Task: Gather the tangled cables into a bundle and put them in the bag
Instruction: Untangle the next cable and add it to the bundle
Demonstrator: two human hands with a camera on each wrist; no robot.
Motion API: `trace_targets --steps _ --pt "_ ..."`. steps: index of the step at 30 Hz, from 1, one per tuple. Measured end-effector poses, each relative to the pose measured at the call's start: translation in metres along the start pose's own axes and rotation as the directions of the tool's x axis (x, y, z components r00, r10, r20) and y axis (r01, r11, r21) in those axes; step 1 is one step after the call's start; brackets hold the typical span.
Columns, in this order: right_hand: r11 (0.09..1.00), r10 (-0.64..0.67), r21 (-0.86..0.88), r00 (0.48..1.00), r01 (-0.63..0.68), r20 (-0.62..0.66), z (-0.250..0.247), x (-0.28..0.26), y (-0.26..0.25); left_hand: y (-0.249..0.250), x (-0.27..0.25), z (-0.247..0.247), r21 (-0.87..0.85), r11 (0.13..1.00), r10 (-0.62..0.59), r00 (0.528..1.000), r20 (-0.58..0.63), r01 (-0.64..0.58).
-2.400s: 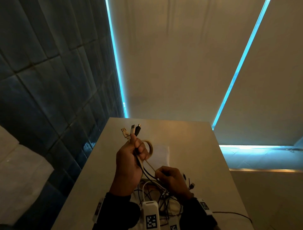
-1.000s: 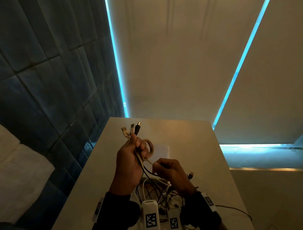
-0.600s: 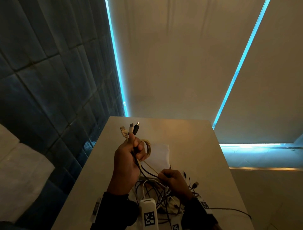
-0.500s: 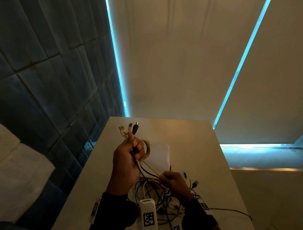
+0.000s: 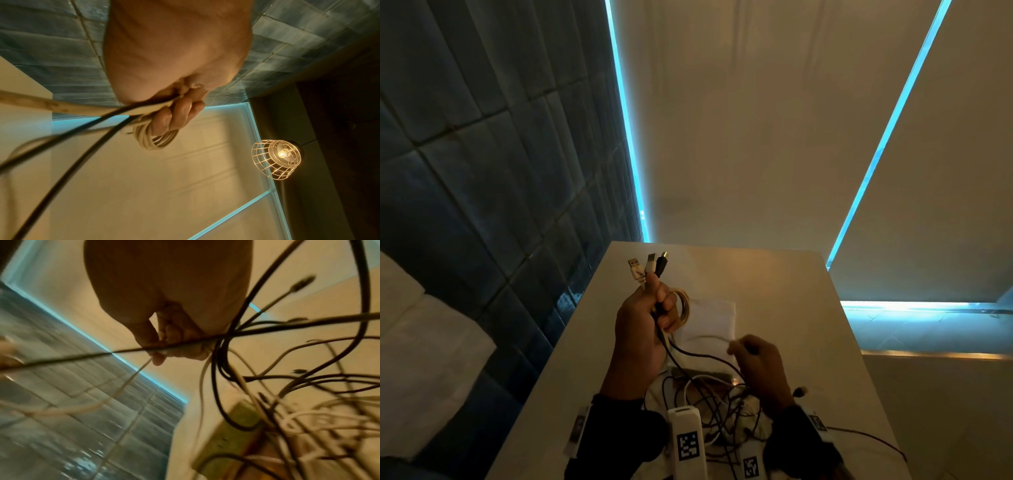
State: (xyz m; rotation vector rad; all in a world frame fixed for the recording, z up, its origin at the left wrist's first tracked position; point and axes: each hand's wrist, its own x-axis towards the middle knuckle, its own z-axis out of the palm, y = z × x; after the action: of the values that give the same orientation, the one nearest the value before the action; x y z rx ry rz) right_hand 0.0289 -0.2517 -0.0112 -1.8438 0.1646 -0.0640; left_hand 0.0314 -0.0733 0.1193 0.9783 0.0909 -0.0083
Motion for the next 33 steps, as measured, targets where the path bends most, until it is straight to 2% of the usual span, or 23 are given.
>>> trace_targets --steps 3,5,8,11,14,18,25,33 --pt "0.959 -0.099 0.268 0.995 0.09 0.02 -0.004 -0.005 -0.042 -0.008 0.0 0.005 0.059 0.997 -0.038 0.999 -0.039 0.04" --pt "0.912 -0.181 0.385 0.982 0.146 0.057 -0.005 -0.011 -0.064 -0.013 0.0 0.007 0.098 0.993 -0.061 0.995 -0.078 0.068" --pt "0.879 -0.301 0.421 0.945 0.225 0.125 -0.005 -0.019 -0.086 -0.016 0.001 0.01 0.139 0.984 -0.091 0.988 -0.123 0.108" --pt "0.879 -0.348 0.41 0.916 0.245 0.199 -0.003 -0.025 -0.094 -0.016 0.0 0.009 0.19 0.974 -0.107 0.988 -0.108 0.126" --pt "0.896 -0.343 0.387 0.896 0.22 0.284 -0.002 -0.027 -0.093 -0.013 -0.002 0.008 0.019 0.989 -0.148 0.989 -0.008 0.148" --pt "0.921 -0.315 0.333 0.888 0.202 0.334 -0.003 -0.021 -0.073 -0.007 -0.001 0.006 -0.17 0.98 -0.095 0.994 0.055 0.103" --pt "0.977 -0.143 0.196 0.933 0.08 0.331 0.004 -0.01 -0.021 -0.008 0.0 0.004 -0.153 0.988 -0.025 0.997 0.077 0.036" --pt "0.989 -0.104 0.137 0.946 0.064 0.308 0.011 -0.006 0.011 -0.007 -0.002 0.006 -0.138 0.989 -0.047 0.997 0.061 0.055"
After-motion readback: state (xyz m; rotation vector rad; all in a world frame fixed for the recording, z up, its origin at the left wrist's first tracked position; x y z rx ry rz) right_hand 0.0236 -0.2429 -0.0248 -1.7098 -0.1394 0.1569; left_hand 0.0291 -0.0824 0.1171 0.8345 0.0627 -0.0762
